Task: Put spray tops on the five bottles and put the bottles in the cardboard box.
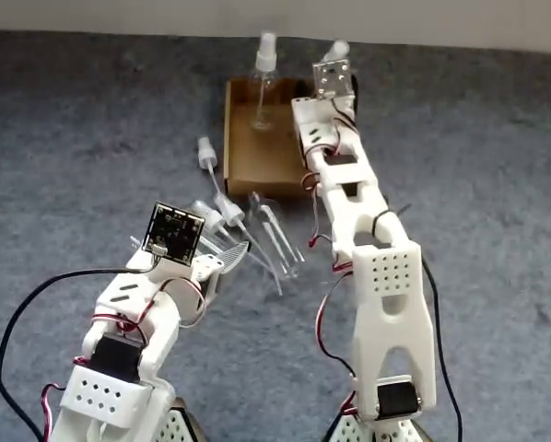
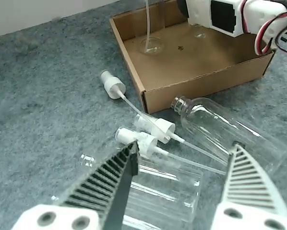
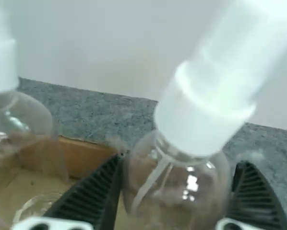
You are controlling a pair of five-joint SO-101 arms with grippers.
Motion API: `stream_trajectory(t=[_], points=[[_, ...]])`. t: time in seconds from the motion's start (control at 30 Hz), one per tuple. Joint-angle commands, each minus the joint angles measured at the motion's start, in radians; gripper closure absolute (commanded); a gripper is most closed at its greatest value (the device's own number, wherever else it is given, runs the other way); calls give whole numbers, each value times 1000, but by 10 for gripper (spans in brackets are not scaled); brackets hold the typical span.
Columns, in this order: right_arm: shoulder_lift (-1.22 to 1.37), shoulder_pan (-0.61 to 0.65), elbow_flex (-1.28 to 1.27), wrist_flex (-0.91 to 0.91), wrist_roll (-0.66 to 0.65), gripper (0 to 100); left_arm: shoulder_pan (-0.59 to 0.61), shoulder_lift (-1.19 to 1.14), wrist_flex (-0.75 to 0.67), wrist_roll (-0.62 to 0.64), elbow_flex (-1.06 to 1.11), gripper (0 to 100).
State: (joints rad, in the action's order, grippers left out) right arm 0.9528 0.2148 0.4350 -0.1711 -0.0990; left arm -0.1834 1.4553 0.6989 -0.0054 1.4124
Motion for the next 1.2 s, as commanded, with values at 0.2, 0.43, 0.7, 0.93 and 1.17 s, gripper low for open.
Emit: stream_trajectory(t=[0.2, 0.43, 0.7, 0.93, 1.17], points=[[-199, 2, 114, 45, 8, 701, 7, 1, -15, -9, -8, 755], [-297, 2, 122, 88, 8, 701, 7, 1, -15, -9, -7, 755], [-527, 1, 122, 400, 8, 702, 7, 1, -15, -9, -7, 755], [-762, 5, 122, 839, 8, 703, 15, 1, -15, -9, -12, 755], [-980, 50, 116, 1314, 8, 703, 48, -1, -11, -8, -28, 755]])
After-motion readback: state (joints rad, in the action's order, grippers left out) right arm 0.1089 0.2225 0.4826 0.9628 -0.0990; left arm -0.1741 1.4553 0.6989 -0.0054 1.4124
